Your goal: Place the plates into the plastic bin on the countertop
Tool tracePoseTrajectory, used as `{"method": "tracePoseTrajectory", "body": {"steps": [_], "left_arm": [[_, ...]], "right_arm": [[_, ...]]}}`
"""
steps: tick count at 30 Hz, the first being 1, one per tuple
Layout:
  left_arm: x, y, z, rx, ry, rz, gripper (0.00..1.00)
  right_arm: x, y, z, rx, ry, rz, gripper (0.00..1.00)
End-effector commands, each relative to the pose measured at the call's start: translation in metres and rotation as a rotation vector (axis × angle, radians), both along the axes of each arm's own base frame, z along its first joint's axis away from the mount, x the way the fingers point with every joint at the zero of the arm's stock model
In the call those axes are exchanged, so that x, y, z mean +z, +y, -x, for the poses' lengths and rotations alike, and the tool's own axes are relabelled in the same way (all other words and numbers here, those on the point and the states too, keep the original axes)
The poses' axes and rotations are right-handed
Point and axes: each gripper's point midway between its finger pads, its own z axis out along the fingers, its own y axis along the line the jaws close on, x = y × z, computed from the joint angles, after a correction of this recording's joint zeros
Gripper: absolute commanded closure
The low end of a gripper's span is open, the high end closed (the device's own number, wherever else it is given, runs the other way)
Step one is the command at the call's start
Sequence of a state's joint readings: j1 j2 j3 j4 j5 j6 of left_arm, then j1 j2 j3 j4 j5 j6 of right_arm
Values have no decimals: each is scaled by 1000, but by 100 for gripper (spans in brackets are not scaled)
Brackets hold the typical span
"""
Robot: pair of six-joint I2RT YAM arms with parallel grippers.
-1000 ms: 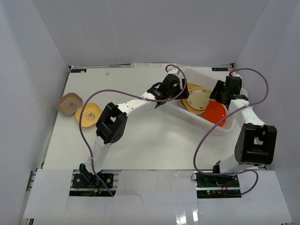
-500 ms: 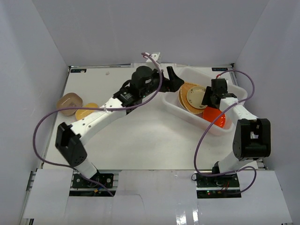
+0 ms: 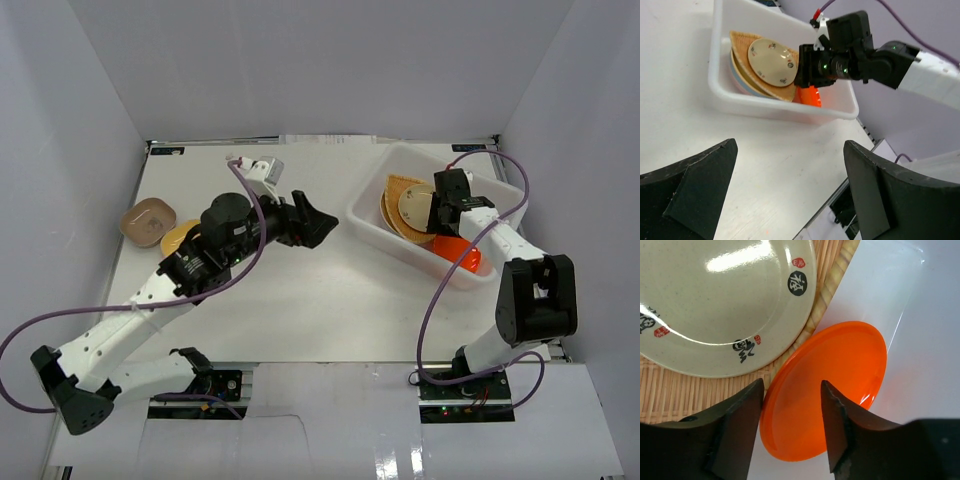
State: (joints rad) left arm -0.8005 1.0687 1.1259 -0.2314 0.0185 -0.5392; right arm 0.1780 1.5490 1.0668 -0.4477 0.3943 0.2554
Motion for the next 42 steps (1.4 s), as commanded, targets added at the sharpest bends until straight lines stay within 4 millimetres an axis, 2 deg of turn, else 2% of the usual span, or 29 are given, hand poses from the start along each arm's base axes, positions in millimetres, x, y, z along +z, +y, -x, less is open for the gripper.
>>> {"method": "tracePoseTrajectory", "body": {"steps": [1,3,5,6,10,12,19,20,22,23,24,28,29,31,32,36,38,39,40,42], "left_arm": [[-5,31,14,47,-19,-50,2],[-3,42,22,53,-38,-50,2],[-4,49,26,60,-49,-68,2],[-3,50,28,56,-55,-69,2],[-10,51,35,23,-58,-83,2],[-14,52,35,23,-61,-94,2],[-19,62,34,58,-106,-104,2],[-18,65,34,65,-112,-106,2],[-19,67,34,72,-121,-109,2],[-20,69,34,78,-125,-110,2],[-19,71,34,91,-130,-106,2],[-23,75,32,111,-135,-108,2],[-25,75,31,115,-131,-114,2],[-28,79,29,137,-129,-123,2],[-29,80,28,147,-128,-123,2],[-35,91,21,219,-112,-139,2],[-37,98,16,267,-104,-150,2],[-40,100,15,282,-94,-158,2],[-42,102,13,299,-89,-163,2],[-49,105,7,338,-70,-181,2]], "right_arm": [[8,-7,-4,-21,24,69,47],[7,-10,-5,-32,41,104,54],[15,-11,-7,-42,31,128,62],[19,-8,-8,-39,23,136,65],[36,-5,-15,-49,2,166,89],[39,-6,-16,-58,11,193,92],[71,0,-18,-59,-34,260,92],[83,2,-25,-64,-60,267,92],[94,9,-26,-43,-58,305,92],[107,12,-35,-49,-81,332,92],[112,20,-36,-20,-75,354,92],[115,48,-58,55,-86,421,92],[106,60,-63,85,-74,447,92],[106,76,-74,128,-92,459,92],[97,90,-76,162,-82,467,92],[86,114,-84,200,-93,441,92],[80,116,-83,197,-87,428,86],[80,115,-82,192,-91,430,77],[79,114,-81,185,-93,429,59],[87,114,-80,181,-119,401,48]]}}
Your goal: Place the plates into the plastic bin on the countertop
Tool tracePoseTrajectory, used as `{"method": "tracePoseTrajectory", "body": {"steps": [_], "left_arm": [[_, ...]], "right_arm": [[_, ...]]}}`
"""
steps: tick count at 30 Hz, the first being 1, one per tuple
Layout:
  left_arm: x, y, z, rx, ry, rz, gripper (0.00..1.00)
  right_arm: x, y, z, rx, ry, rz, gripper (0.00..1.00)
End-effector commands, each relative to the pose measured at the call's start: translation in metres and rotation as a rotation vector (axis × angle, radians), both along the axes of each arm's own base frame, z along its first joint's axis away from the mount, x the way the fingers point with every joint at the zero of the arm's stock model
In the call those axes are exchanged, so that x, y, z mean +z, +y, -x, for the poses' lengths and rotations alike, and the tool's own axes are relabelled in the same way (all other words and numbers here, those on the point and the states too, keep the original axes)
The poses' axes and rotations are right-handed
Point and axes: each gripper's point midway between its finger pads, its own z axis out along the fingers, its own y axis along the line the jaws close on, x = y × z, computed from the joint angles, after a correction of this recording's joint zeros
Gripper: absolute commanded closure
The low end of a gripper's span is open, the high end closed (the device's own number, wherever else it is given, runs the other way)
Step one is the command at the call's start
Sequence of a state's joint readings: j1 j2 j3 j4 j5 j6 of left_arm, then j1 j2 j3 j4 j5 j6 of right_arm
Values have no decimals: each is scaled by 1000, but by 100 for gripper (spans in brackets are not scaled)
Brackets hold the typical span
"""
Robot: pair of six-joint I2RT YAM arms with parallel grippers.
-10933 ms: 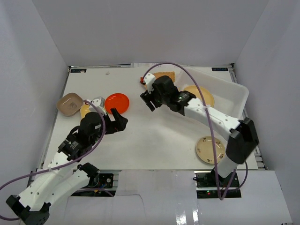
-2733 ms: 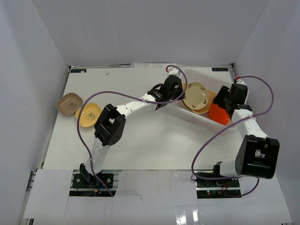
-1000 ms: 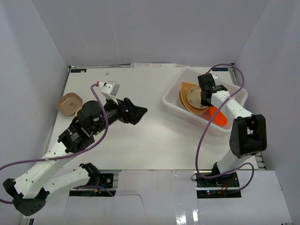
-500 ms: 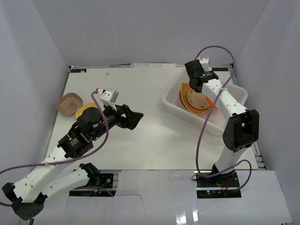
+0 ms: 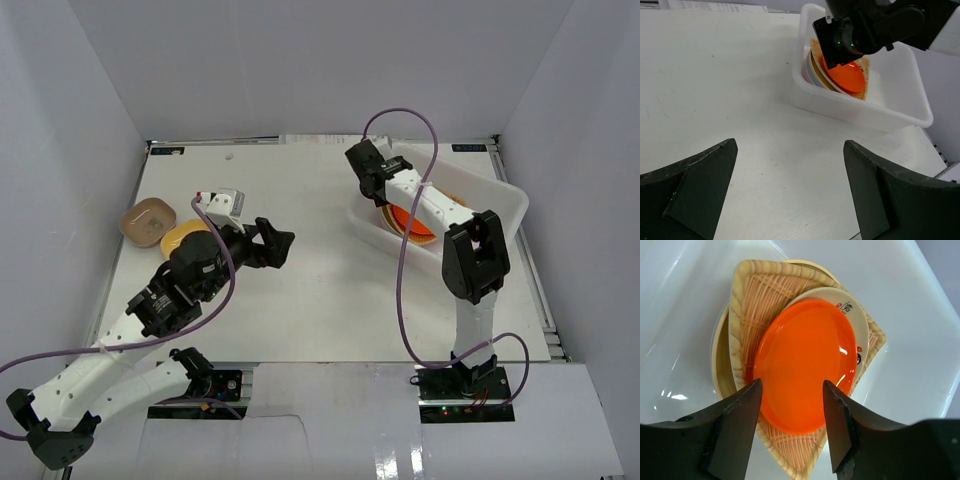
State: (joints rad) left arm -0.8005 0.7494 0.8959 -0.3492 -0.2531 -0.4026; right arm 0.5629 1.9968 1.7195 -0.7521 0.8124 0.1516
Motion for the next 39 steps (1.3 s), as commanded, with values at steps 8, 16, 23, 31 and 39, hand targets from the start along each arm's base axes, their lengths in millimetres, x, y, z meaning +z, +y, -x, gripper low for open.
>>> {"method": "tracePoseTrajectory", "body": {"steps": [8,16,23,31,39], "left_arm": [[-16,20,-31,195,81,-19,2],[33,80,-23,434,16,14,2],[5,140,-12,711,40,-50,2],[-15,150,1,709,58,-56,2],[-24,143,-2,685,81,-65,2]], "right_arm": [[94,59,17,209,-239,-522,39],[116,265,81,630,-190,-1157,36],[68,388,91,628,-70,-1342,31],[-23,478,71,587,122,-1416,23],[-75,489,81,529,177,-1416,36]]}}
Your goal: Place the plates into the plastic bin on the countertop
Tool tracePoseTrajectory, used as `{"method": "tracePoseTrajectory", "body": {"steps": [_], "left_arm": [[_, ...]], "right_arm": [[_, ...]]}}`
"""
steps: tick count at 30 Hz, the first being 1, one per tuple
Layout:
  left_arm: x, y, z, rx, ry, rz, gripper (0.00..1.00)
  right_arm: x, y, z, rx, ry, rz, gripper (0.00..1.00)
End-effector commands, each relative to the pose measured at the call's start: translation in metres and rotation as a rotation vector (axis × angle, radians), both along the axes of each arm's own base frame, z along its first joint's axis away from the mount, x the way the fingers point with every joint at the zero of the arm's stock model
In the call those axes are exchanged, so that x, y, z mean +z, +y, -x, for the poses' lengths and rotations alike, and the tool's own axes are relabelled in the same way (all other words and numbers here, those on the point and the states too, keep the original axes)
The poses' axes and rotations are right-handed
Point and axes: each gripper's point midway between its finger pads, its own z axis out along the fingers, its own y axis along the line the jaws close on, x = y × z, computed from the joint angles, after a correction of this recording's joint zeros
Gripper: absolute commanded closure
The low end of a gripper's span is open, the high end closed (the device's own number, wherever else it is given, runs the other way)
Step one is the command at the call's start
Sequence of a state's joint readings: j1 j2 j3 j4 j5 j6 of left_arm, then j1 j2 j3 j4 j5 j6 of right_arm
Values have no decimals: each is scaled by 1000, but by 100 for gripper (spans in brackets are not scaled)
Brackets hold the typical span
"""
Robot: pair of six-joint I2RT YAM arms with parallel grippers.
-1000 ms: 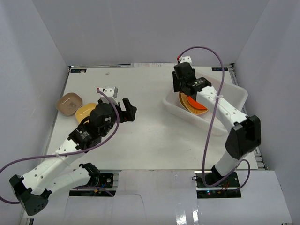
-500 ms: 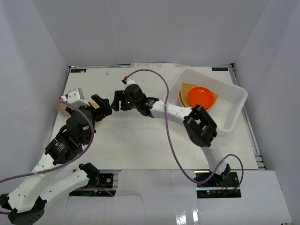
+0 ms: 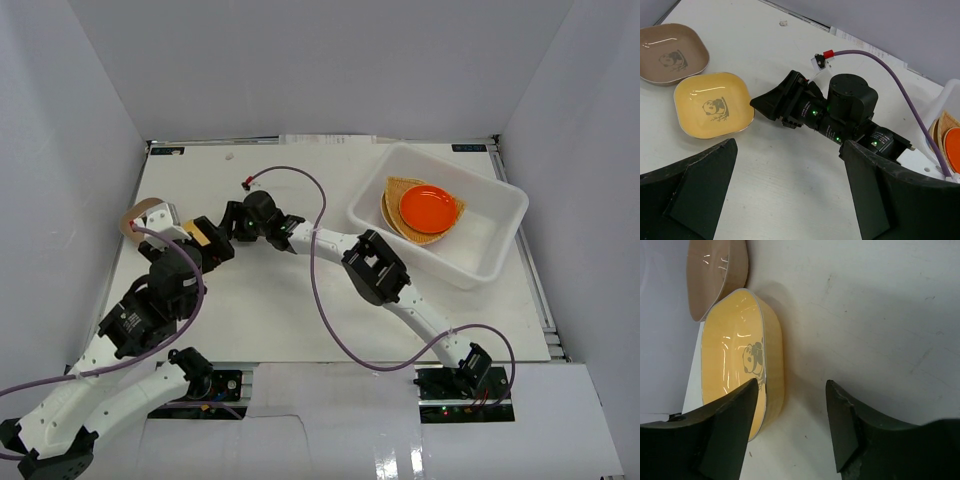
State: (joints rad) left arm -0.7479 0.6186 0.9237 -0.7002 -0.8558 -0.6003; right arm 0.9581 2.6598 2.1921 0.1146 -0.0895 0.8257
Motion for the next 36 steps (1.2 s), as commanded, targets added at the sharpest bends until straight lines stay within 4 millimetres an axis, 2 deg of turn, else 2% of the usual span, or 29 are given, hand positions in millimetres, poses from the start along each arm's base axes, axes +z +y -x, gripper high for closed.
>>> {"method": "tracePoseTrajectory", "body": {"steps": [1,7,10,12,13,14,15,16,17,18,19,22,23,25,26,28,29,30,31,32,33,34,35,36], "left_arm": [[-7,0,-2,10,21,-17,2],[-2,3,-4,34,8,-23,2],[-3,5,-3,39,0,-14,2],[-6,6,-2,43,2,-14,2],[-7,8,-1,51,0,-13,2],[-8,9,-1,59,2,-5,2],[-9,10,0,66,6,-6,2],[-8,12,0,76,0,-6,2],[-9,12,-1,80,-1,-9,2],[-6,12,-2,80,-7,-14,2],[-6,11,-4,83,-3,-19,2],[4,11,-10,107,-23,-34,2],[7,14,-13,136,-31,-58,2],[25,14,-20,151,-83,-79,3],[36,14,-23,153,-108,-77,7],[49,6,-35,146,-129,-88,10],[63,4,-39,143,-145,-73,11],[59,-6,-50,115,-114,-98,14],[61,-2,-57,130,-100,-101,14],[76,-2,-62,125,-110,-81,14],[65,-2,-78,104,-51,-101,14],[61,-3,-86,91,-21,-80,13],[57,1,-94,89,13,-67,12],[57,4,-100,78,44,-48,11]], "right_arm": [[12,14,10,7,-10,-33,39],[0,18,22,26,-64,39,39],[-14,15,26,31,-78,95,40],[-20,10,24,4,-88,130,54],[-31,5,26,-1,-75,158,62],[-20,2,23,-23,-88,148,74],[-14,-2,23,-36,-97,140,79],[-35,-17,29,-44,-80,184,83],[1,-17,23,-72,-137,129,88],[10,-23,22,-86,-158,131,91],[32,-31,22,-96,-203,121,92],[73,-45,21,-122,-281,90,92],[96,-59,24,-144,-311,80,92],[123,-76,24,-168,-380,77,92],[142,-95,29,-193,-409,78,92],[163,-116,31,-210,-475,98,92],[178,-137,33,-245,-504,112,92],[184,-149,33,-259,-521,131,92],[204,-167,36,-273,-550,132,92],[204,-186,27,-307,-549,151,92],[187,-204,27,-313,-532,194,92],[200,-223,28,-334,-536,183,92],[198,-239,25,-354,-529,194,92],[198,-266,11,-401,-522,209,92]]}}
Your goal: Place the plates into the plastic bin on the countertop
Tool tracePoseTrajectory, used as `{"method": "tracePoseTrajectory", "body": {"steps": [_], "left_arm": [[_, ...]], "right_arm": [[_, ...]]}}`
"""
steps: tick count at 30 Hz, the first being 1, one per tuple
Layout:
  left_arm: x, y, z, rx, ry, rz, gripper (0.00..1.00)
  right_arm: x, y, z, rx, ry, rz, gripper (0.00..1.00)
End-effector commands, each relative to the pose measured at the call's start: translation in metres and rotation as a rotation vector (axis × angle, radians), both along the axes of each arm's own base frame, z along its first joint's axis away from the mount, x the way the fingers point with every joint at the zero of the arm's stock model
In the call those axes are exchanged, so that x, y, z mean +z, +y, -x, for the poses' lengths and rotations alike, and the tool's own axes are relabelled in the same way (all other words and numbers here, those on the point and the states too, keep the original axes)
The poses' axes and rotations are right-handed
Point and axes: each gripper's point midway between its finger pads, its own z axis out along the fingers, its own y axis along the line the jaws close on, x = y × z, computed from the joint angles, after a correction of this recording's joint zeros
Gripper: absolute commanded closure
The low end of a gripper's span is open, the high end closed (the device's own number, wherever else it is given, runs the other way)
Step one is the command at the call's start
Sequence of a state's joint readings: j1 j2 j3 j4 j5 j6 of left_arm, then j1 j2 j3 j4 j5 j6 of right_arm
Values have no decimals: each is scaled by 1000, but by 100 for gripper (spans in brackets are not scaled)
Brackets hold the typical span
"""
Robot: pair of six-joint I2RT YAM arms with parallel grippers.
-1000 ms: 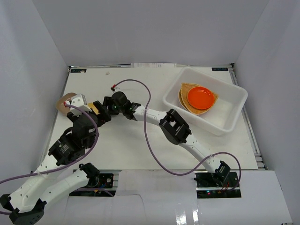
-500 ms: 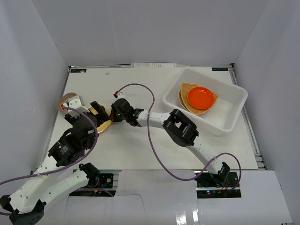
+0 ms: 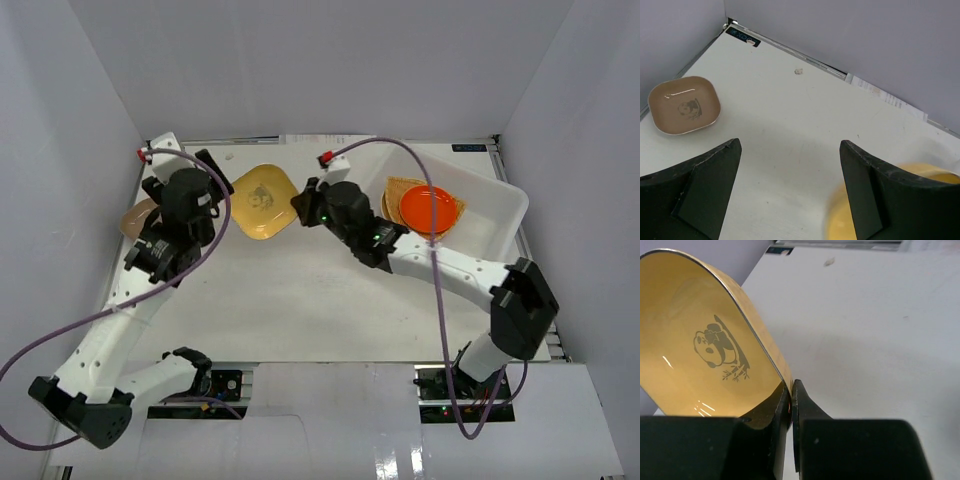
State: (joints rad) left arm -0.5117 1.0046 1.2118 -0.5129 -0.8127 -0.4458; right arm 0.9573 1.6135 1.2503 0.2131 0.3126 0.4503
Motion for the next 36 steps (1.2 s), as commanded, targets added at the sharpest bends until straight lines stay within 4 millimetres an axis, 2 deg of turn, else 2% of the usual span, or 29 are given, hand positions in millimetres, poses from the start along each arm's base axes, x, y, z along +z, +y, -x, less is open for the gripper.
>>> {"method": "tracePoseTrajectory", "body": {"steps": [1,2,3,4,5,6,7,8,9,10,12,13,14,20,24,27,29,30,32,36], "left_arm": [[-21,6,-29,-99,137,75,9],[-30,14,-34,-87,163,123,8],[-46,40,-38,-31,202,160,8],[-59,36,-42,-76,237,211,6],[-69,45,-43,-55,249,246,5],[-88,67,-42,17,269,301,5],[-98,71,-42,15,287,345,4],[-110,77,-41,39,305,383,4],[-129,94,-36,110,320,450,4],[-140,100,-33,134,330,489,4],[-158,122,-26,230,326,580,4],[-172,126,-20,264,348,608,4],[-177,132,-18,292,345,623,4],[-200,165,-2,485,347,648,2],[-232,178,7,562,406,721,2],[-247,186,12,597,421,761,2],[-259,188,13,617,432,774,2],[-262,188,12,618,429,782,2],[-267,187,6,614,414,806,2],[-273,186,-7,610,402,856,2]], "right_arm": [[-3,-85,-31,-177,-30,51,92],[-6,-117,-47,-232,-14,64,92],[-5,-138,-54,-266,-8,76,92],[-1,-161,-58,-305,-8,88,92],[-9,-200,-70,-382,17,144,92],[-11,-220,-75,-416,29,162,92],[-13,-239,-74,-442,41,168,92],[-23,-272,-78,-499,81,195,92],[-27,-288,-77,-527,95,199,92],[-34,-317,-77,-583,116,206,92],[-48,-335,-73,-592,161,217,92],[-54,-343,-73,-604,178,216,92],[-63,-356,-73,-609,208,206,92],[-94,-397,-74,-640,313,179,92],[-103,-394,-75,-617,344,158,91],[-111,-396,-73,-619,368,155,87],[-114,-397,-73,-623,371,152,79],[-114,-397,-73,-625,372,149,67],[-109,-396,-72,-620,359,138,56],[-100,-393,-68,-605,335,123,46]]}}
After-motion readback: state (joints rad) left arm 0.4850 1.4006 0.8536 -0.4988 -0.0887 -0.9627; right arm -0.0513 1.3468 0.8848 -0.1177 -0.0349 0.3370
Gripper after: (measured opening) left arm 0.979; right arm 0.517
